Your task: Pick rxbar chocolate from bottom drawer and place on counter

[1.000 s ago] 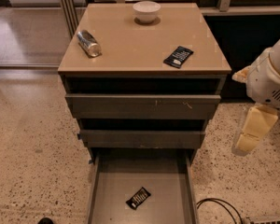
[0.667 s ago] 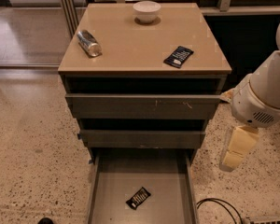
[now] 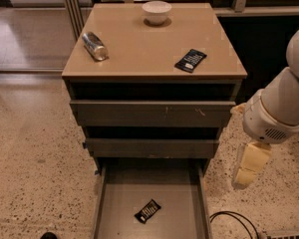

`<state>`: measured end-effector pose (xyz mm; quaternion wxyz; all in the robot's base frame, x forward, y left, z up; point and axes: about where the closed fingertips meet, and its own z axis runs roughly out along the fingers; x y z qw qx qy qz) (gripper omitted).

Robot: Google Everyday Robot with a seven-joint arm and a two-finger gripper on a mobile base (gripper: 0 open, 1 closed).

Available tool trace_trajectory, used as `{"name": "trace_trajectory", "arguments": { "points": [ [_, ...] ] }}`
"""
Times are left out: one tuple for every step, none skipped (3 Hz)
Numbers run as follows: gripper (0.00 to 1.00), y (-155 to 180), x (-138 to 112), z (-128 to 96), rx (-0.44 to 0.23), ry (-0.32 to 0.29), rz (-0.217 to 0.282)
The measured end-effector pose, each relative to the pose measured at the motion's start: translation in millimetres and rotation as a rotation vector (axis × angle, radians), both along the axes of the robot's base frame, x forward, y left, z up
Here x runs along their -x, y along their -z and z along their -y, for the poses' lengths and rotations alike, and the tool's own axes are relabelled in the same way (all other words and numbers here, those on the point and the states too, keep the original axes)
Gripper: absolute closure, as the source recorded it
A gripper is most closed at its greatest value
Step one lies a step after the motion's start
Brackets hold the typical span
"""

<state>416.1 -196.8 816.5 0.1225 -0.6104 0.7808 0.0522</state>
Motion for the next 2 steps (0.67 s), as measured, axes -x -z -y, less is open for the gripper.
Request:
{"name": "trace_trajectory", "arguments": {
  "points": [
    [0.0,41.7,-3.7,-7.4,-0.024,-0.03,-0.038],
    [0.0,82.9,-12.3,-26.0,-0.032,-0.081,-0.067]
  ]
}}
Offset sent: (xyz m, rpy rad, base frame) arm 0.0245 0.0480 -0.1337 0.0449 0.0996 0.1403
